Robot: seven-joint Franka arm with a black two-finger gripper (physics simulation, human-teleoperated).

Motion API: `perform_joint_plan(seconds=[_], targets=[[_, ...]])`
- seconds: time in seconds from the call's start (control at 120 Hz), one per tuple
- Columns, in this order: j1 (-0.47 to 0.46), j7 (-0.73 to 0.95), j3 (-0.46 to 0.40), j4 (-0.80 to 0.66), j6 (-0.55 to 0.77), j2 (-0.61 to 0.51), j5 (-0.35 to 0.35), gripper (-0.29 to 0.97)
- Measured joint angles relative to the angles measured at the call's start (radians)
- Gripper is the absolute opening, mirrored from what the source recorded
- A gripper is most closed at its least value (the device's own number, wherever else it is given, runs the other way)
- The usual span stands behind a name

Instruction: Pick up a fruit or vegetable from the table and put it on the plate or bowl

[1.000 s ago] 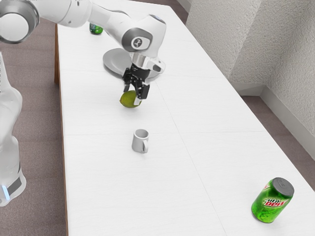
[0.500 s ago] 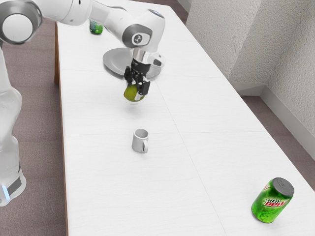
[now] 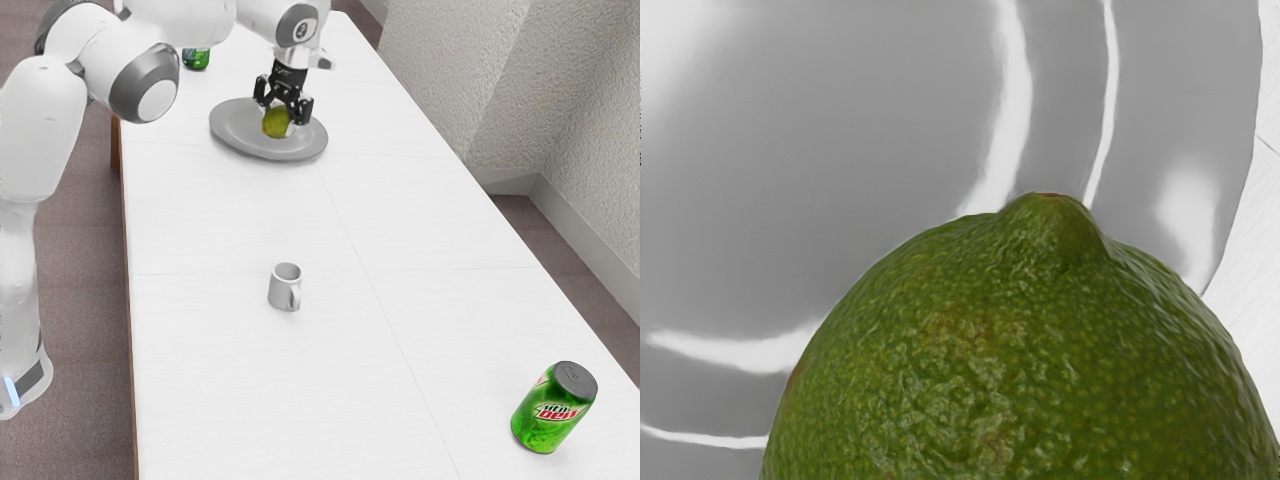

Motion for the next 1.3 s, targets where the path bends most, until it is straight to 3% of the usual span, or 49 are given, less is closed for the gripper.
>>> perform_joint_plan(seconds=[0.133,0.267,0.392,0.433,0.542,0.725,0.808,0.983,1.3], targets=[[0.066,0.001,-0.023,0.023,-0.015,0.026,-0.019,0.18],[0.274,0.003,-0.173,0.111,-0.041,0.087,-0.028,0.17],[0.377,0.004,-0.273,0.211,-0.08,0.147,-0.032,0.18],[0.391,0.004,-0.289,0.225,-0.087,0.157,-0.033,0.24],[0.401,0.007,-0.301,0.243,-0.1,0.176,-0.042,0.46],[0.4,0.011,-0.296,0.246,-0.125,0.17,-0.053,0.61],[0.399,0.012,-0.292,0.245,-0.14,0.155,-0.055,0.64],[0.357,0.014,-0.295,0.225,-0.233,-0.011,-0.052,0.67],[0.27,0.017,-0.299,0.219,-0.304,-0.027,-0.051,0.68]])
